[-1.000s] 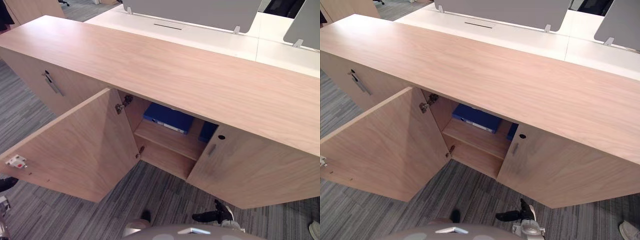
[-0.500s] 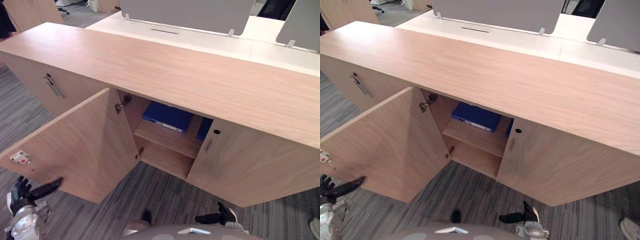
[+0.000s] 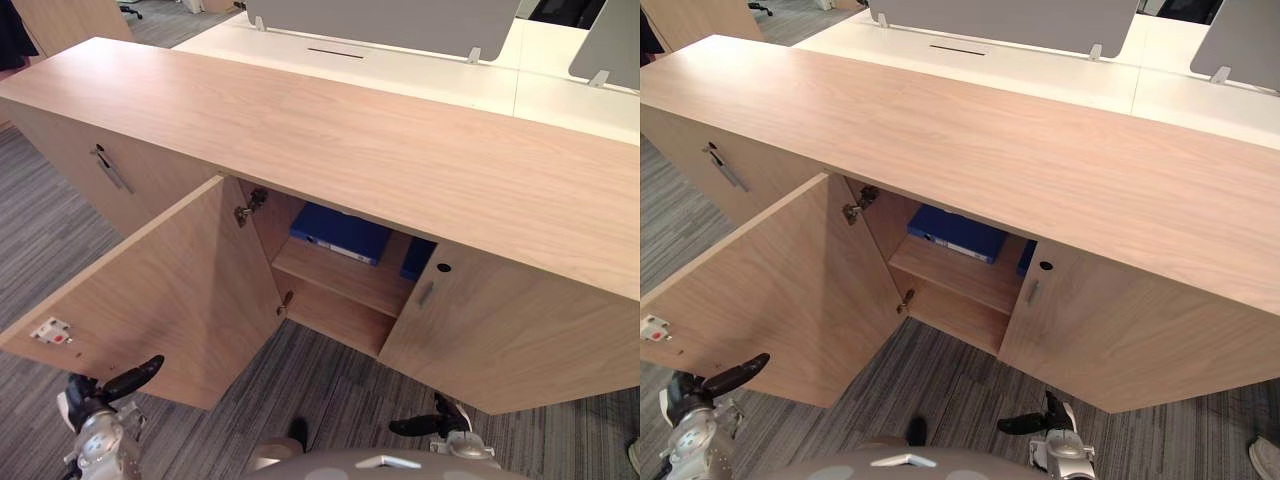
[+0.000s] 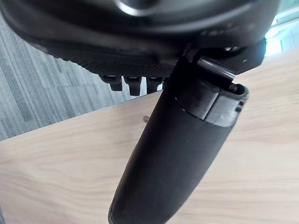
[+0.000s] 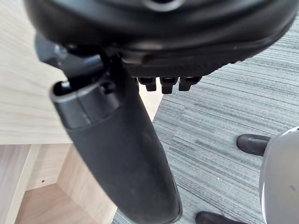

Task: Walk over to the cabinet, pick up the folder, carry it to the office cabinet, place the folder inside the office cabinet, then close the office cabinet door

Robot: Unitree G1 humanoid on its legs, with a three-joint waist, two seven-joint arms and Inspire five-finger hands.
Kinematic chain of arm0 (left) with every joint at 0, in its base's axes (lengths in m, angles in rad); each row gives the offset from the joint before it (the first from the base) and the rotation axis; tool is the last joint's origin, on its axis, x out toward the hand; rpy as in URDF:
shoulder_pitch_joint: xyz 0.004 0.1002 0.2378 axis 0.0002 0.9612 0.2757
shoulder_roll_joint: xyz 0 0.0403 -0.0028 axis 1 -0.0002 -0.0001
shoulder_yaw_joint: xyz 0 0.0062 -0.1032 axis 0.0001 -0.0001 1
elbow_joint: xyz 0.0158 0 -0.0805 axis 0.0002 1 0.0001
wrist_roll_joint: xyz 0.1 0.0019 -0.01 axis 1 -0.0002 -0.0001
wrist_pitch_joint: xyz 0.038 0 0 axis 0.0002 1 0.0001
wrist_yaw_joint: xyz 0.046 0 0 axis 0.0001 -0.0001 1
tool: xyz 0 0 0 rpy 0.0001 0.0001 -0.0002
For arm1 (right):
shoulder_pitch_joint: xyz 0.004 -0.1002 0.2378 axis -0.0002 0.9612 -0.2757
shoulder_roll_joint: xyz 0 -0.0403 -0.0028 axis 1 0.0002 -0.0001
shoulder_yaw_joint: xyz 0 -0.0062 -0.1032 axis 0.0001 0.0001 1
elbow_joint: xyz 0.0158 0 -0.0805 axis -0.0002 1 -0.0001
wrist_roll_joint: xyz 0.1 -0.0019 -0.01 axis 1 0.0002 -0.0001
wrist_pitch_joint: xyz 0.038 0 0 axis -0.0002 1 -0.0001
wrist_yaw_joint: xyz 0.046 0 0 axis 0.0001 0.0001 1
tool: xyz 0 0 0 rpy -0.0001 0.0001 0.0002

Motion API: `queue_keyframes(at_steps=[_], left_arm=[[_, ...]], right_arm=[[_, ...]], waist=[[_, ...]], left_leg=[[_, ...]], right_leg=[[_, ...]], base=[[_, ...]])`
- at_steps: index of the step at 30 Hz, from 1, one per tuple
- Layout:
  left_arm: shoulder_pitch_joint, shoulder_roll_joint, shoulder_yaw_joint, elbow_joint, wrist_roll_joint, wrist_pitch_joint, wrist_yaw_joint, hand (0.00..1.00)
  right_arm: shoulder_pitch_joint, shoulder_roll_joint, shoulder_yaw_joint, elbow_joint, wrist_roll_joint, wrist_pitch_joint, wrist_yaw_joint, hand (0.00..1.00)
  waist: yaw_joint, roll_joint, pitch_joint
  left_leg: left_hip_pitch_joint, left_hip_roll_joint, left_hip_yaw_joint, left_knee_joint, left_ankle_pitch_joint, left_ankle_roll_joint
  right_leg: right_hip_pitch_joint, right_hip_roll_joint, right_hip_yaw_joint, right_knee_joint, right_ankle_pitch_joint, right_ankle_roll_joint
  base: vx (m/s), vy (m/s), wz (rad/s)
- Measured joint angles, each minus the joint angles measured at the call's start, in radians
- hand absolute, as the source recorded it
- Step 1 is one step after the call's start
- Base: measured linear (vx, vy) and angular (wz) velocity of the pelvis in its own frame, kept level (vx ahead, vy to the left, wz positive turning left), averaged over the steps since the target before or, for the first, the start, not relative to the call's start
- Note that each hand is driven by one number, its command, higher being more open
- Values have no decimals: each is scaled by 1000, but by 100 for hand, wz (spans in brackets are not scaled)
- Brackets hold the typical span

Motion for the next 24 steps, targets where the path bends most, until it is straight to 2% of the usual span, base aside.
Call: queue_keyframes(at_steps=[10,17,24], left_arm=[[31,-34,-22,0,0,1,2,100],[31,-54,-27,-4,3,2,8,100],[36,-53,-28,-4,3,2,19,100]], right_arm=[[11,3,0,1,0,4,0,100],[12,5,-3,1,0,9,-2,100],[-4,12,-8,1,0,8,-10,100]], waist=[[-45,-3,0],[-46,-20,3],[-44,-24,2]], left_leg=[[-6,3,-8,0,-3,-5],[-18,-12,0,0,7,0],[-14,-27,2,1,5,13]], right_leg=[[-8,-2,-2,4,7,8],[-6,-18,-1,-22,-3,21],[0,-30,-1,-13,5,36]], base=[[-71,15,1],[-15,10,0],[51,23,2]])
